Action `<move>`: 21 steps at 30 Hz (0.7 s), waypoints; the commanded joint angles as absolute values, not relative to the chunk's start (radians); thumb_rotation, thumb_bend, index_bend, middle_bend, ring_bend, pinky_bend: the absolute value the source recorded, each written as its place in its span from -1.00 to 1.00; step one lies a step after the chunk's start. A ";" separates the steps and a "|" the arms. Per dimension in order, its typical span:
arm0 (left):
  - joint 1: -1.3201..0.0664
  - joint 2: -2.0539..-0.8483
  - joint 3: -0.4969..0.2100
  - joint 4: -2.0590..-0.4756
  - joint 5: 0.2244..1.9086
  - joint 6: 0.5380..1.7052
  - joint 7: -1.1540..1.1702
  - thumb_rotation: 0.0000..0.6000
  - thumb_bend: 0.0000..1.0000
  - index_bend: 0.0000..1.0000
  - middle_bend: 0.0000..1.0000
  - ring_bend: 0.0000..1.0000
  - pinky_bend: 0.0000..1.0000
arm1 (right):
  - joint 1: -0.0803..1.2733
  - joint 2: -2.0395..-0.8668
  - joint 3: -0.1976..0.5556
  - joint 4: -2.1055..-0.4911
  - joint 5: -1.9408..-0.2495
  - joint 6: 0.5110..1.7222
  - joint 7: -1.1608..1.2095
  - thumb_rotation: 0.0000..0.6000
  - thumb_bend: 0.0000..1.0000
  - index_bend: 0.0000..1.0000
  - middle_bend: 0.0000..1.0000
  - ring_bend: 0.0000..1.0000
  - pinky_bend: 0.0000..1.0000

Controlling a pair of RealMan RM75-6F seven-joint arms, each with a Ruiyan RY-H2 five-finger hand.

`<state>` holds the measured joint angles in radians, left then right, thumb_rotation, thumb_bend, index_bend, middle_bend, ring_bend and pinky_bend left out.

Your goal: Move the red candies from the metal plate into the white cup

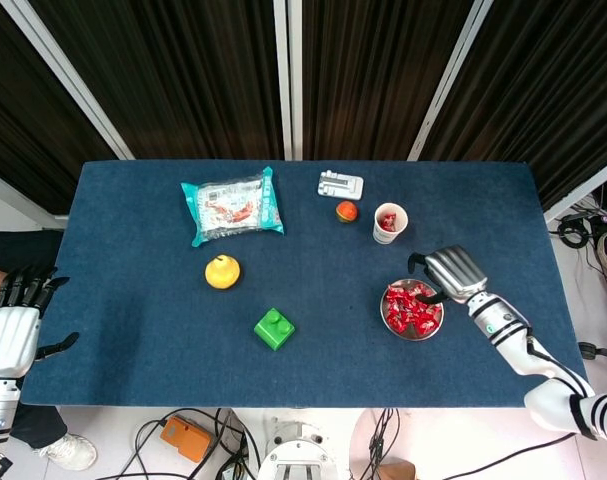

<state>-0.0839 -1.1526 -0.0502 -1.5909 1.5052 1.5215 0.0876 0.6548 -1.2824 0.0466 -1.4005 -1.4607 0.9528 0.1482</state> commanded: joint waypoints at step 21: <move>-0.074 -1.158 -0.048 -1.570 1.500 1.526 0.070 1.00 -0.91 -0.59 -0.73 -0.93 -1.00 | 0.706 -1.488 0.073 -1.215 -1.334 0.778 0.054 1.00 -0.20 0.17 0.98 1.00 1.00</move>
